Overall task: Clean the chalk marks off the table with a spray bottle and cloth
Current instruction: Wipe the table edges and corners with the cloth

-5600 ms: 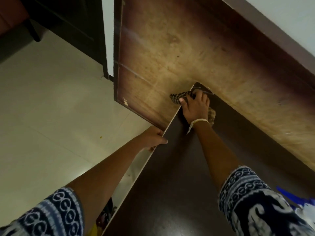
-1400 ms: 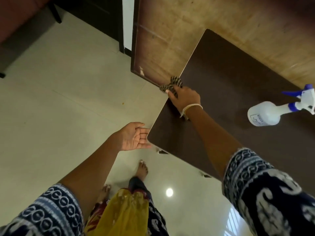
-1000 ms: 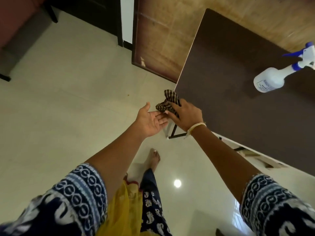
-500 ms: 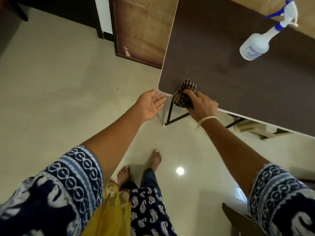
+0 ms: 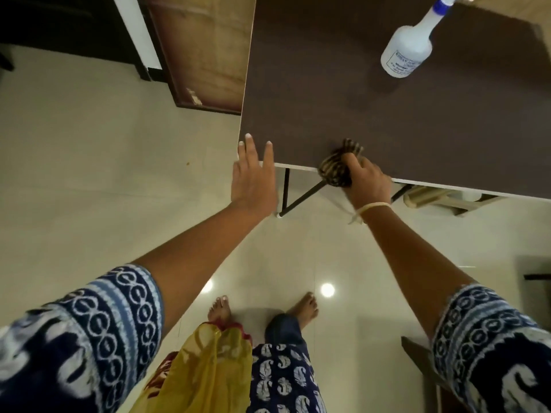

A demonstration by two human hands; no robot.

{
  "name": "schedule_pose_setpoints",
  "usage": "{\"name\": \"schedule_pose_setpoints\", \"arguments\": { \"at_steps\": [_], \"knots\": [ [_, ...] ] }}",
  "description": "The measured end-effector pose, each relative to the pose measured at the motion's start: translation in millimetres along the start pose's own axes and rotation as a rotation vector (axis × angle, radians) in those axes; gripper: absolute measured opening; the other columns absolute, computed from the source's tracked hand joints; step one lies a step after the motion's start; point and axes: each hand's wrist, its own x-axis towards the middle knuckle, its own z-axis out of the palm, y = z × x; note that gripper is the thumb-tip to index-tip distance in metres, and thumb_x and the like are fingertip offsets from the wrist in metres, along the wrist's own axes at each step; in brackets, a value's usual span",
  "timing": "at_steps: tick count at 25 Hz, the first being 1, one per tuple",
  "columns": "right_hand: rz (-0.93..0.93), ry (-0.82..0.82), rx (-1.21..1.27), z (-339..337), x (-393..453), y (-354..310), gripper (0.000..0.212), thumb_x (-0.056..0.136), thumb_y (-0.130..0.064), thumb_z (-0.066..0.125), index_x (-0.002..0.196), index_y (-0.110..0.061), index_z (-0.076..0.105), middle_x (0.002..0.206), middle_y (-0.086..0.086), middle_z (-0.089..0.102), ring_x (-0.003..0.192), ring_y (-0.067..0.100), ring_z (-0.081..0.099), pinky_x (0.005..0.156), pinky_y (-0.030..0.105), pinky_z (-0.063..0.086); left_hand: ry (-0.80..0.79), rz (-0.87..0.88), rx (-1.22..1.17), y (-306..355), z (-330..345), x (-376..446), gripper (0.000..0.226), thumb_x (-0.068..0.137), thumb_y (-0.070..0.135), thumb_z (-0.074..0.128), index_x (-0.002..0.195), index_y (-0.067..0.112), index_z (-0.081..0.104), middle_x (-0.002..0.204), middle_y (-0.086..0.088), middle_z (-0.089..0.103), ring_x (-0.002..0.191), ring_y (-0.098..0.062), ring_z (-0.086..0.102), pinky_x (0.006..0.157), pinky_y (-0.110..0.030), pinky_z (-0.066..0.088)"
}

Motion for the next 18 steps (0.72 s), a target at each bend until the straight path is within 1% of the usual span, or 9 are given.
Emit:
{"name": "schedule_pose_setpoints", "arguments": {
  "at_steps": [2,4,6,8,9,11,14,16,18],
  "knots": [
    [0.196,-0.019,0.011,-6,-5,54,0.038,0.084,-0.020,0.056,0.117,-0.028,0.038,0.101,0.015,0.062,0.085,0.040,0.063,0.066,0.048,0.054,-0.032,0.144,0.223,14,11,1,0.085,0.090,0.024,0.058,0.154,0.010,0.003,0.161,-0.019,-0.008,0.149,-0.035,-0.004,0.119,-0.050,0.009],
    [0.275,-0.076,0.003,-14,-3,84,0.040,0.084,-0.019,0.057,0.116,-0.027,0.035,0.100,0.016,0.063,0.084,0.041,0.064,0.068,0.051,0.055,-0.036,0.231,0.295,34,21,6,0.082,0.094,0.029,0.051,0.153,0.005,0.000,0.162,-0.016,-0.006,0.150,-0.032,-0.003,0.119,-0.050,0.005],
    [0.293,-0.095,-0.024,-16,3,81,0.044,0.085,-0.015,0.056,0.122,-0.024,0.033,0.103,0.016,0.062,0.090,0.041,0.064,0.072,0.048,0.054,-0.038,0.266,0.309,58,29,9,0.080,0.094,0.026,0.050,0.154,0.006,0.000,0.162,-0.015,-0.005,0.150,-0.031,-0.003,0.118,-0.056,0.009],
    [0.294,-0.098,-0.027,-14,6,62,0.047,0.089,-0.008,0.050,0.131,-0.020,0.032,0.111,0.018,0.060,0.098,0.040,0.062,0.074,0.047,0.049,-0.073,0.274,0.323,86,35,12,0.082,0.091,0.022,0.052,0.154,0.010,0.001,0.162,-0.012,-0.006,0.149,-0.033,-0.004,0.112,-0.066,0.014],
    [0.275,-0.092,-0.024,-13,6,56,0.047,0.091,-0.007,0.048,0.134,-0.020,0.032,0.112,0.019,0.059,0.099,0.040,0.061,0.074,0.046,0.049,-0.097,0.285,0.329,104,39,15,0.087,0.089,0.021,0.057,0.154,0.013,0.000,0.162,-0.011,-0.007,0.149,-0.034,-0.005,0.110,-0.069,0.015],
    [0.189,-0.076,-0.033,-11,2,53,0.048,0.092,-0.008,0.051,0.134,-0.021,0.032,0.108,0.018,0.059,0.095,0.036,0.062,0.070,0.045,0.049,-0.117,0.304,0.355,136,48,20,0.098,0.084,0.022,0.067,0.154,0.012,-0.001,0.162,-0.010,-0.007,0.149,-0.033,-0.005,0.110,-0.069,0.016],
    [0.132,-0.085,-0.087,-10,-2,96,0.059,0.088,-0.009,0.061,0.134,-0.023,0.029,0.101,0.015,0.058,0.089,0.032,0.062,0.062,0.039,0.044,-0.135,0.327,0.332,191,64,36,0.091,0.087,0.017,0.062,0.154,0.011,0.000,0.163,-0.010,-0.005,0.150,-0.031,-0.004,0.113,-0.067,0.014],
    [0.216,-0.072,-0.111,-7,-5,141,0.059,0.088,-0.007,0.059,0.135,-0.025,0.029,0.102,0.015,0.056,0.088,0.030,0.060,0.058,0.038,0.038,-0.148,0.339,0.319,230,74,46,0.085,0.089,0.013,0.055,0.154,0.015,0.000,0.163,-0.010,-0.006,0.149,-0.033,-0.005,0.112,-0.068,0.012],
    [0.321,-0.055,-0.130,-3,-8,192,0.057,0.090,-0.004,0.055,0.136,-0.025,0.029,0.103,0.014,0.053,0.087,0.029,0.058,0.056,0.037,0.036,-0.180,0.301,0.334,270,82,54,0.084,0.090,0.011,0.053,0.154,0.017,-0.001,0.162,-0.011,-0.008,0.147,-0.041,-0.007,0.110,-0.071,0.011]
  ]
}}
